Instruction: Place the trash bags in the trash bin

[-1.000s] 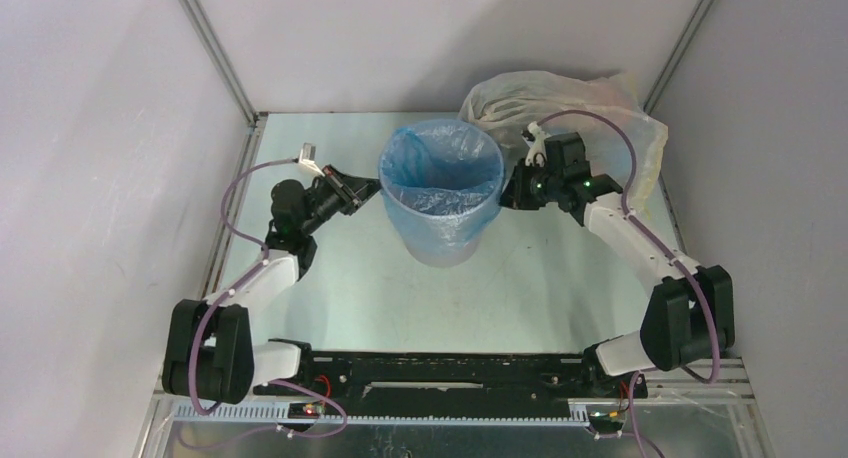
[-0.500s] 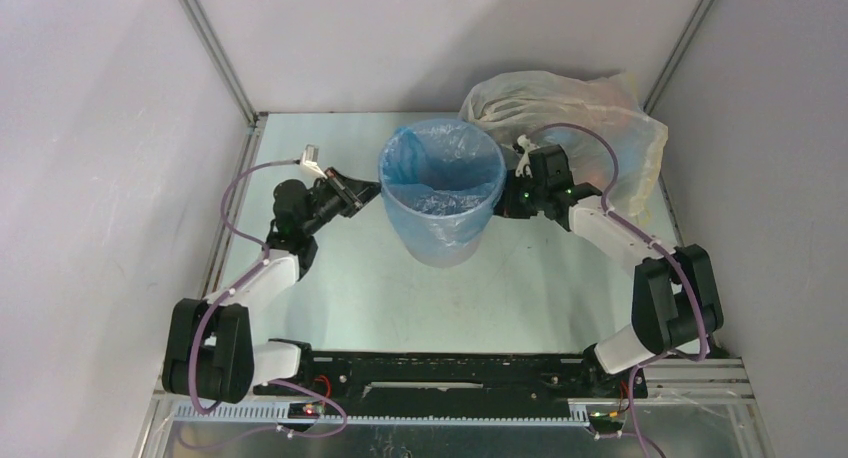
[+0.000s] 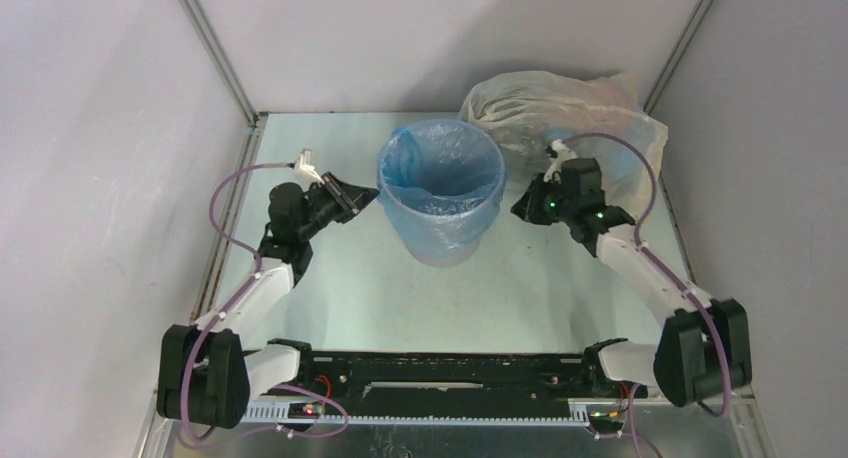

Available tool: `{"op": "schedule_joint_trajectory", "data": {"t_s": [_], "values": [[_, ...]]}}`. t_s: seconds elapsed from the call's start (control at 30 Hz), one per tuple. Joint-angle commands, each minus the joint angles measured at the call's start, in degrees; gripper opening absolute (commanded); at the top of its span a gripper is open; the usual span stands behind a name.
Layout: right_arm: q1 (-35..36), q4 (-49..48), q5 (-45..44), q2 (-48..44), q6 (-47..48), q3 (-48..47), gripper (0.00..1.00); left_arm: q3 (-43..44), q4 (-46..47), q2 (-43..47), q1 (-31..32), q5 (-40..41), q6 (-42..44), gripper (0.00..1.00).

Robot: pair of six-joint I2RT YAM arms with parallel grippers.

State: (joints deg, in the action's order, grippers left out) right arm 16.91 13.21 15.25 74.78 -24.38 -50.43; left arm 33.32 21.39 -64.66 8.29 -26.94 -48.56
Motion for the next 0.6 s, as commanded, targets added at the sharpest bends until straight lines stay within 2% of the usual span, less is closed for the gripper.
{"op": "schedule_joint_trajectory", "data": {"t_s": [0.0,0.07,0.1,0.17,0.2,0.3,0.57], "values": [[-2.7,-5.0,3.7,-7.4,-1.0,1.9,0.19,2.6,-2.6,2.5,0.2,1.1,3.0,0.19],[-2.8,-4.2,3.4,-10.8,0.5,1.1,0.2,2.6,-3.7,4.1,0.2,2.0,3.4,0.22],[-2.7,-3.0,2.9,-12.3,1.4,0.0,0.16,2.5,-4.3,5.1,0.2,2.6,3.6,0.23],[-2.3,0.2,2.3,-14.2,3.5,-3.4,0.02,2.1,-5.2,7.3,0.2,3.9,4.0,0.27],[-1.8,2.4,2.5,-14.5,4.9,-5.4,0.0,1.9,-5.6,8.4,0.2,4.5,4.1,0.29],[1.2,7.8,2.0,-13.5,9.2,-13.3,0.0,2.0,-7.1,10.9,0.3,5.5,4.6,0.34],[8.2,17.6,4.2,-2.4,20.0,-31.0,0.0,5.1,-9.5,11.7,0.6,5.1,4.4,0.45]]}}
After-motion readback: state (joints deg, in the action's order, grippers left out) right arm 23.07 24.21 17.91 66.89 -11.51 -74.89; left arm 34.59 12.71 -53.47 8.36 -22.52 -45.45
